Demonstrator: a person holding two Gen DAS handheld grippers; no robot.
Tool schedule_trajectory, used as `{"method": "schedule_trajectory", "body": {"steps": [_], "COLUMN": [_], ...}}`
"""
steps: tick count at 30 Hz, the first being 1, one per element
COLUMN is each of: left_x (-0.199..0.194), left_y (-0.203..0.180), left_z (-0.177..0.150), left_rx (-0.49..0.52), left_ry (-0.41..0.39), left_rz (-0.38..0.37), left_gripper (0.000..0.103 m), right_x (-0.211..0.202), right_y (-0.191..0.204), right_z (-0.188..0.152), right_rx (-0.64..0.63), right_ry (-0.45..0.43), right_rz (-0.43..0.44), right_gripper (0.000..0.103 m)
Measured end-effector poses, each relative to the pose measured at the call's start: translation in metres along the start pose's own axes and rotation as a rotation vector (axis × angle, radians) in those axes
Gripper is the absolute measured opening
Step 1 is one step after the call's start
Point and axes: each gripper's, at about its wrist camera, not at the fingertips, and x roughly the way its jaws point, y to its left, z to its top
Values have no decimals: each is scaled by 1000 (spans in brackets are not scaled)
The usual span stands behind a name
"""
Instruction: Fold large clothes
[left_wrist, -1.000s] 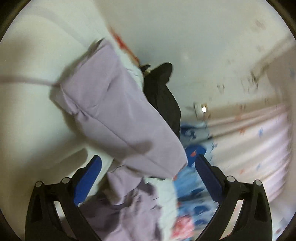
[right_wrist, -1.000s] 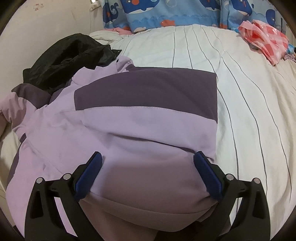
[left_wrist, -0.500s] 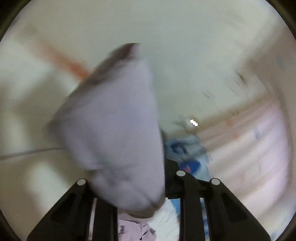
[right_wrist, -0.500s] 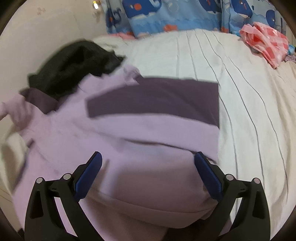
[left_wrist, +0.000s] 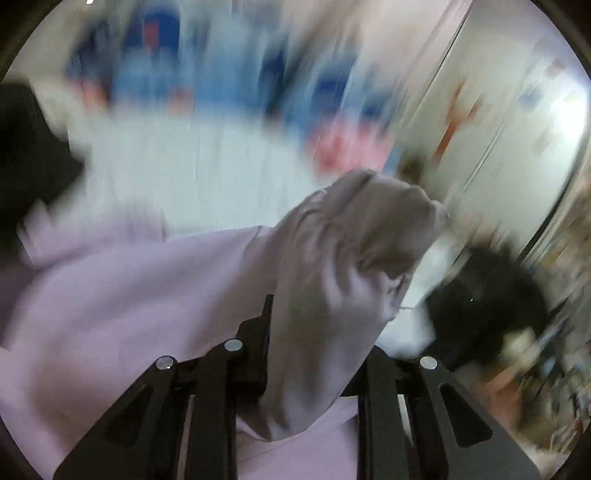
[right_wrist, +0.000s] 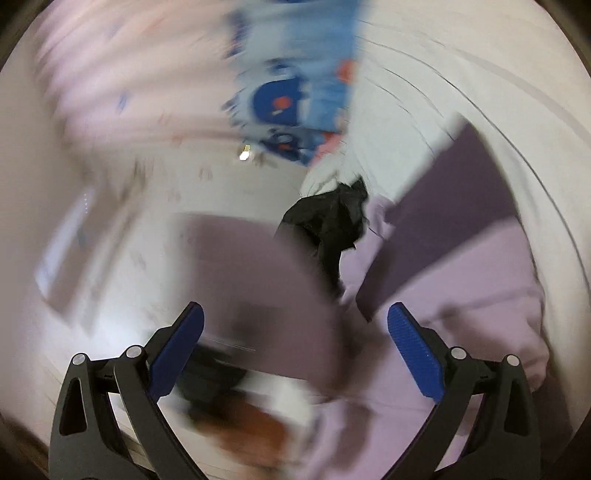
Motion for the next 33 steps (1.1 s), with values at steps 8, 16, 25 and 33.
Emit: {"method": "schedule_trajectory", "body": {"steps": [8,16,25,33], "left_x": [-1,-66,-174,-235], "left_y": [-19,-26,87,156], "left_z": [-20,-76,-69,-37], "left_rx": [119,307,-81,-270], "left_ry": [52,92,-114,-387], "left_rz": [55,177,286,289], "left_gripper": [42,80,82,96], "right_x": [4,22,69,19], "right_y": [-3,-1,95,139], "right_z": [11,11,-35,-8], "right_rx": [8,-21,-637,-777], "right_ry": [32,74,130,-76], "right_rz": [-58,-115,-384,-467], "right_gripper": [96,96,15,14]}}
